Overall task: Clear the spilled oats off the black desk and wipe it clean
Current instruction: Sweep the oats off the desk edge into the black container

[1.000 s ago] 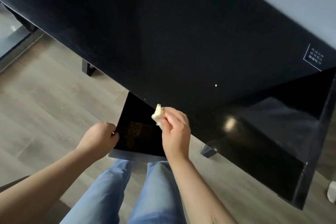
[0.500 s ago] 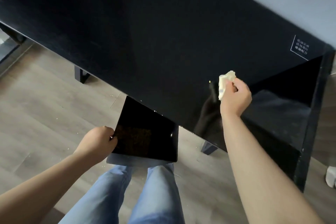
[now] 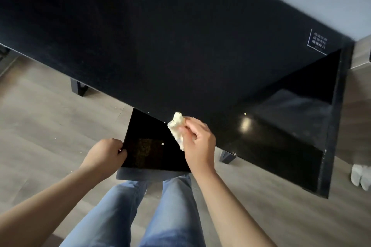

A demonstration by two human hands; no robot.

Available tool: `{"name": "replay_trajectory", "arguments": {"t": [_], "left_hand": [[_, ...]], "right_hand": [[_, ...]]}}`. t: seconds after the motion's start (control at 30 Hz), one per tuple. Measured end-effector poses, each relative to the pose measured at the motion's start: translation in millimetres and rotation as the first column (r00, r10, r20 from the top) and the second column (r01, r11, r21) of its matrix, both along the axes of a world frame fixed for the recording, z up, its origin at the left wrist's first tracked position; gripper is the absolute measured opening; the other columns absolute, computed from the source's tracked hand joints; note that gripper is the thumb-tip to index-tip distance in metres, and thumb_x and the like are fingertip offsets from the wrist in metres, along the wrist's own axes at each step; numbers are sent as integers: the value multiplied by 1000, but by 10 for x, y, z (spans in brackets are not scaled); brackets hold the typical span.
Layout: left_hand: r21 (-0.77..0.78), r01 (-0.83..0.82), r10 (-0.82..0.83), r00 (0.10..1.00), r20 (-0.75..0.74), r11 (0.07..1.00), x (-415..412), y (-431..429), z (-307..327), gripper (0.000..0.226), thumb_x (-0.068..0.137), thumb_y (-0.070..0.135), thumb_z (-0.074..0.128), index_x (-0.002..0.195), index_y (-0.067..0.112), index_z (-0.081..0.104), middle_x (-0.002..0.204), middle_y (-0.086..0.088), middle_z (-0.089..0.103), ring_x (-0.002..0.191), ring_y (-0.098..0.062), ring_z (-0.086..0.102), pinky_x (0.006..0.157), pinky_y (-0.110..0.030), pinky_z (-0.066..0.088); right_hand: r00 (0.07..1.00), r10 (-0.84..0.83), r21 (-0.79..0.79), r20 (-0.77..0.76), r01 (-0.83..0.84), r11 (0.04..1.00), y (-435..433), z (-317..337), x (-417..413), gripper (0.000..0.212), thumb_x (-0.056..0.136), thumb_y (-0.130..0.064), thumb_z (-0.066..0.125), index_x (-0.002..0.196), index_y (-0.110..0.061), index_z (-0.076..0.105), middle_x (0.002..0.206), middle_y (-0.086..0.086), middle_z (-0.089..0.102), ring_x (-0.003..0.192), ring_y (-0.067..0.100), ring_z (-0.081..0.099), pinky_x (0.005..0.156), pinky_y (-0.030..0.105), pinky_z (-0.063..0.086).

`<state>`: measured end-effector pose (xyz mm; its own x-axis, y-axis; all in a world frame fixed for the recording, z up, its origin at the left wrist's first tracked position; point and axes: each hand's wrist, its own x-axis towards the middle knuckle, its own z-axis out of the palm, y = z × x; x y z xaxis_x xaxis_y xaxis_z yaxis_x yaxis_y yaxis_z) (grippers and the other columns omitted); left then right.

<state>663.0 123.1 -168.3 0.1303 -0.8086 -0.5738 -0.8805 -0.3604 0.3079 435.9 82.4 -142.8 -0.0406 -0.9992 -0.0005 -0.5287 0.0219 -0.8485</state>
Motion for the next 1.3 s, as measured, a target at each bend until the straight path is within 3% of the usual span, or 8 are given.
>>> {"name": "replay_trajectory", "arguments": {"t": [0.17,0.3,0.47,0.73,0.93,1.1,1.23,1.3], "left_hand": [[12,64,-64,998,9,998,-33,-77,13,28,83,14,54,58,2,53,60,-16,60,59,-33,54,49,-31,33],[6,101,-101,995,19,995,-48,-89,0,28,84,15,54,58,4,53,59,-15,60,57,-31,52,48,-30,30],[12,96,-96,995,-2,995,-38,-117,-34,28,84,13,54,59,1,54,59,-15,61,59,-33,56,49,-30,34],[23,81,-81,997,-6,996,33,-133,-11,25,82,12,54,60,0,55,58,-15,61,58,-33,55,49,-31,37],[16,55,-54,998,-17,998,58,-126,6,26,83,10,53,61,-4,56,59,-19,57,50,-29,42,46,-29,27],[-1,57,-57,998,-20,998,84,-90,-25,26,83,10,54,62,-4,56,59,-20,59,50,-29,43,46,-29,27],[1,68,-68,998,-18,998,89,-101,-18,27,83,11,53,61,-4,57,59,-20,58,51,-30,45,47,-29,29],[-1,75,-75,997,-22,997,91,-101,-14,27,84,11,53,61,-4,57,59,-20,58,50,-30,44,47,-30,29]], "right_hand": [[893,-443,-112,-82,433,894,-248,44,-780,19,88,-8,63,104,-9,73,107,-1,70,102,15,63,87,28,51],[773,-620,-57,-132,619,784,-600,-27,-1324,24,92,-11,60,114,-3,68,115,10,67,105,17,60,72,-5,35],[825,-541,-65,-161,538,840,-593,-224,-1090,20,90,-11,61,107,-5,71,111,6,69,100,11,59,84,13,47],[989,-128,-21,-75,127,992,63,-190,34,20,82,-9,60,97,-8,74,104,-6,69,100,8,57,89,16,43],[826,-563,-75,3,562,824,430,-130,-180,17,88,-3,63,101,-10,71,105,-2,68,96,6,61,79,8,44],[625,-779,-48,-57,777,627,553,-277,-530,18,90,-10,64,107,-4,67,100,-4,61,88,18,62,76,41,57],[714,-699,-102,-31,694,713,414,-263,-361,19,89,-13,60,103,-3,67,105,0,63,94,21,60,73,4,44],[783,-621,-125,-38,613,780,343,-285,-180,17,89,-11,58,101,-3,67,107,4,65,96,20,58,75,4,41]]}}
